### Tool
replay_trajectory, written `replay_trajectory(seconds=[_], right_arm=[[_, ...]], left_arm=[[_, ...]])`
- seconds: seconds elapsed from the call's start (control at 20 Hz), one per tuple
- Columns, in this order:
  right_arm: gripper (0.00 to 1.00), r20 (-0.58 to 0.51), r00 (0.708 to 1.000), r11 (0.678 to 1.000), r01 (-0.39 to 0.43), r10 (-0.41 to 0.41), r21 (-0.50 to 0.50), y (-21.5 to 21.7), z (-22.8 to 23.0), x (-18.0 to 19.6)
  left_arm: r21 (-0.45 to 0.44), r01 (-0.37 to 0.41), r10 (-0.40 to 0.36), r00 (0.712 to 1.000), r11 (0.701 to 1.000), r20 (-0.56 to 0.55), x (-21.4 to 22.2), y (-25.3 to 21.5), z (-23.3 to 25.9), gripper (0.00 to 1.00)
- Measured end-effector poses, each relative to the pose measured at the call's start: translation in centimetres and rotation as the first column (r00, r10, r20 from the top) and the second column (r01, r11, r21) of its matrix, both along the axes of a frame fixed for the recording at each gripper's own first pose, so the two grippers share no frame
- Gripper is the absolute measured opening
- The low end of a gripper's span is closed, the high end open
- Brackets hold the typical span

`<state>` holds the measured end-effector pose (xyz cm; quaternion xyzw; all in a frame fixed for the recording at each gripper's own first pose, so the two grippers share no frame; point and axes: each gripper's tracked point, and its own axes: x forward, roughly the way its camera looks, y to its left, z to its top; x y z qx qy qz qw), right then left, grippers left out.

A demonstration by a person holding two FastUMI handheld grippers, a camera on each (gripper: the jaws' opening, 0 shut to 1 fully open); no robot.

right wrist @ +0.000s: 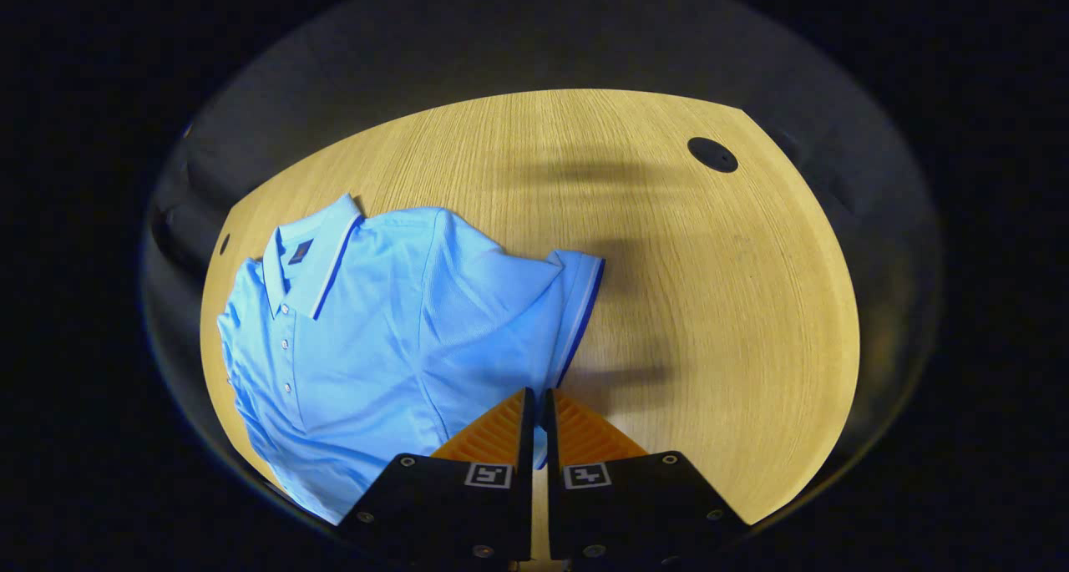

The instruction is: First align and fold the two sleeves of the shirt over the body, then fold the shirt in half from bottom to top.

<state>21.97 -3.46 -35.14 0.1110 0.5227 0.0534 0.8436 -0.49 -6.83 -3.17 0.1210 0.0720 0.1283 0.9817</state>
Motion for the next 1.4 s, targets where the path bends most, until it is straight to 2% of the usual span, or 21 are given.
replay_trajectory(seconds=[0.1, 0.3, 0.55, 0.85, 1.05, 1.25, 1.4], right_arm=[[0.05, -0.005, 1.0, 0.997, 0.021, -0.021, 0.077, 0.8, 0.6, 0.2], [0.04, 0.057, 0.998, 0.989, -0.045, 0.037, 0.139, 2.8, 2.4, 0.4], [0.04, 0.147, 0.988, 0.967, -0.083, 0.048, 0.242, 5.8, 5.2, 1.4], [0.04, 0.237, 0.958, 0.943, -0.218, 0.158, 0.252, 10.7, 7.5, 1.3], [0.04, 0.26, 0.939, 0.919, -0.294, 0.226, 0.265, 14.2, 8.1, 0.4], [0.09, 0.299, 0.902, 0.874, -0.395, 0.31, 0.284, 17.0, 9.5, -1.6], [0.18, 0.323, 0.884, 0.88, -0.419, 0.338, 0.226, 16.6, 9.8, -2.2]], left_arm=[[0.011, -0.008, 0.008, 1.0, 1.0, 0.004, -0.2, -0.1, 0.3, 1.0], [-0.006, -0.018, 0.018, 1.0, 1.0, -0.004, 0.1, -0.3, -0.1, 1.0], [0.002, -0.013, 0.013, 1.0, 1.0, -0.008, 0.5, -0.7, -0.1, 1.0], [-0.01, -0.037, 0.037, 0.999, 0.999, -0.017, 0.5, 0.1, -0.7, 1.0], [-0.017, -0.053, 0.052, 0.998, 0.998, -0.024, 0.5, 0.9, -1.2, 1.0], [-0.047, -0.075, 0.074, 0.997, 0.996, -0.022, 0.5, 2.3, -1.6, 1.0], [-0.098, -0.094, 0.09, 0.995, 0.991, -0.041, 0.7, 4.1, -2.9, 1.0]])
